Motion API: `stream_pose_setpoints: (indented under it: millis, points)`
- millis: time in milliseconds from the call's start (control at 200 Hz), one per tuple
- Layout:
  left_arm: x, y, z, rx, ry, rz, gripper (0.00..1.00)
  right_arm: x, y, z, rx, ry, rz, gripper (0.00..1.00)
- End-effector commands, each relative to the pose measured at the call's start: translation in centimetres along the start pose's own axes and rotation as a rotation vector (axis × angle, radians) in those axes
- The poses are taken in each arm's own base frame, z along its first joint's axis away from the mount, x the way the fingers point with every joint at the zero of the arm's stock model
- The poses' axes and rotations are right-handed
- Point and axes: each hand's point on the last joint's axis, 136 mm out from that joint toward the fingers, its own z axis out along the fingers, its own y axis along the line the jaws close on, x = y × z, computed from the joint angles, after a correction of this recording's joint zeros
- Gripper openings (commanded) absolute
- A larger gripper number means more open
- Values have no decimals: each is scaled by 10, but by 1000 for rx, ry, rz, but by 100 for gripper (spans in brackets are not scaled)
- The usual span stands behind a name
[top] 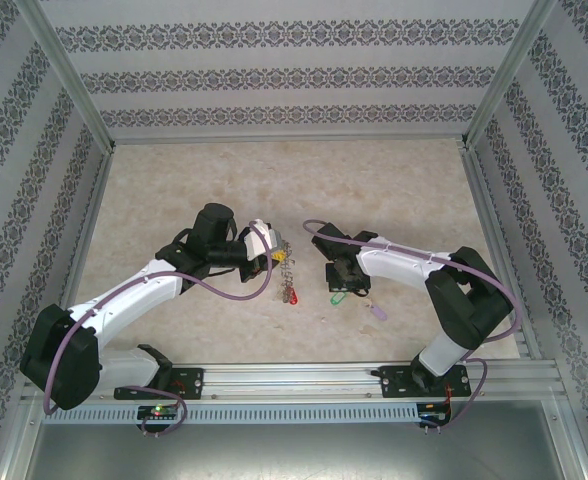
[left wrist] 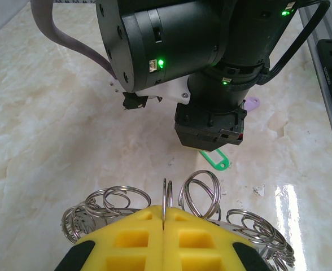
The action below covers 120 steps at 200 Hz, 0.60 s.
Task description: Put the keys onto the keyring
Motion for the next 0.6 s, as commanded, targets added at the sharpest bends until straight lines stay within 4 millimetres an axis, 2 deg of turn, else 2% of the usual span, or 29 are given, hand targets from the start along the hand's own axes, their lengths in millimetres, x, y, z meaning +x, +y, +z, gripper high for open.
stream_pose_setpoints:
  millis: [0,450,595]
  points:
    - [-10,-7,-1,26,-26,29,0,1,-4,-5,5,8,23,16]
    - [-10,-7,-1,30,-23,25,0,2,-2,-2,1,20,22,16]
    - [-11,-6,-1,30,-22,25,0,2,-3,-2,2,21,22,13]
